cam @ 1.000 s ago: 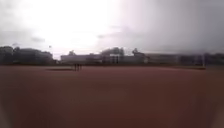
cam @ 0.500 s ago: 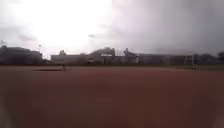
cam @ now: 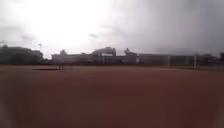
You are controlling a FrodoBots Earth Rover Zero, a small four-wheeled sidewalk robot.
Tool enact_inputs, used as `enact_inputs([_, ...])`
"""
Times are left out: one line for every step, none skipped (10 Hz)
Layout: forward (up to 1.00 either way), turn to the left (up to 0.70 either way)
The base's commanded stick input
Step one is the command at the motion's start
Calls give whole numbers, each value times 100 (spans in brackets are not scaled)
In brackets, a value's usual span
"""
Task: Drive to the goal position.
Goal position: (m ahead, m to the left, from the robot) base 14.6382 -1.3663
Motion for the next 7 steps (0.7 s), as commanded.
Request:
enact_inputs([50,0])
enact_inputs([50,0])
enact_inputs([50,-34])
enact_inputs([50,-45])
enact_inputs([50,-35])
enact_inputs([50,-10])
enact_inputs([50,0])
